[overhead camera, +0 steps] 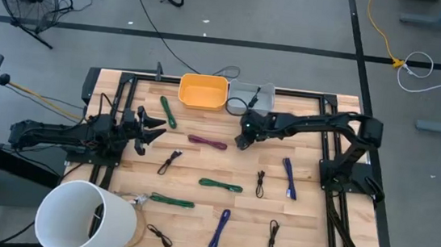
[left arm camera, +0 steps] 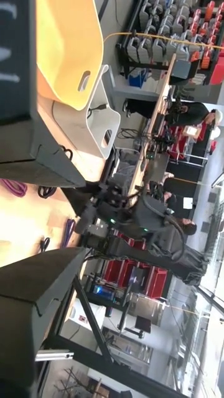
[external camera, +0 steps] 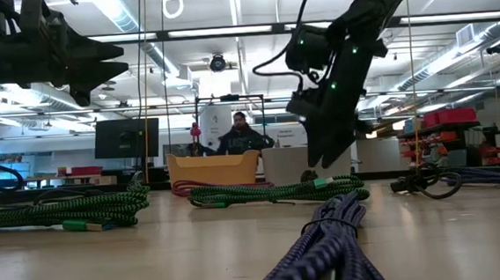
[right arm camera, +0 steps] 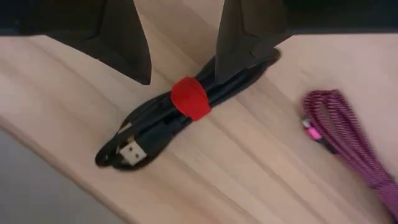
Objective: Pick & Place USB Port
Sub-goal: Put the black charger cable into the gray bin
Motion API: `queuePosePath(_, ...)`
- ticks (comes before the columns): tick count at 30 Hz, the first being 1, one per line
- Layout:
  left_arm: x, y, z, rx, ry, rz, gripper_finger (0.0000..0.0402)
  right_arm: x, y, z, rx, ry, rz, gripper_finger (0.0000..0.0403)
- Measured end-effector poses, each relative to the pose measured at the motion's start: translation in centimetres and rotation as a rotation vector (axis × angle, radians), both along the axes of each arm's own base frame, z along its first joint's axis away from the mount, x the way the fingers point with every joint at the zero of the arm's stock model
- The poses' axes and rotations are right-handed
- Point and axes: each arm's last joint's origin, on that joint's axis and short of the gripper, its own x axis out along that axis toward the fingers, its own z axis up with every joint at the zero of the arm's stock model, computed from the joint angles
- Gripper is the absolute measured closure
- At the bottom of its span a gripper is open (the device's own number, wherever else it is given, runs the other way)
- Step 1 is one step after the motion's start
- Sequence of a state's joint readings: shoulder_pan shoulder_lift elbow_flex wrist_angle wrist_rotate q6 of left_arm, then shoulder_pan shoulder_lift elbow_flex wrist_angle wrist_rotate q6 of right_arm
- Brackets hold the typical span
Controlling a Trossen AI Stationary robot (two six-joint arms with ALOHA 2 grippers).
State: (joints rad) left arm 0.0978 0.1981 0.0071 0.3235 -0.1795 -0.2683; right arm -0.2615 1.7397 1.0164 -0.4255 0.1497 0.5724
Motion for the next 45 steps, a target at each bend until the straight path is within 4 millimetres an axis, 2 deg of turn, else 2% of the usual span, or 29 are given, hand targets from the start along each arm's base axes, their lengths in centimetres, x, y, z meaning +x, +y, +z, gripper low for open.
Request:
queuePosePath(7, 0.0, 0.0, 0.0, -0.009, -0.002, -0.002, 0.0228, 1.1, -0.4, -0.7, -0.003, -0.076, -0.012, 0.0224)
queuePosePath(19, 0.0, 0.0, -0.1, -0.01, 0.005, -0.002, 0.0228, 0.9, -0.5, -1.5, 0.017, -0.1, -0.096, 0.0224)
queuePosePath(25, 0.0, 0.0, -0.1, -0.012, 0.004, -0.014, 0.0228, -0.8, -0.8, -3.2, 0.028, -0.049, -0.163, 0.0224)
queuePosePath(31, 0.0, 0.0, -0.1, -0.013, 0.004, -0.014, 0.0228, -2.1, -1.1, -4.4, 0.046, -0.073, -0.18, 0.0225)
queuePosePath(45, 0.0, 0.0, -0.1, -0.012, 0.005, -0.014, 0.0228, -1.9, -0.6, -0.1, -0.051, -0.253, -0.047, 0.0224)
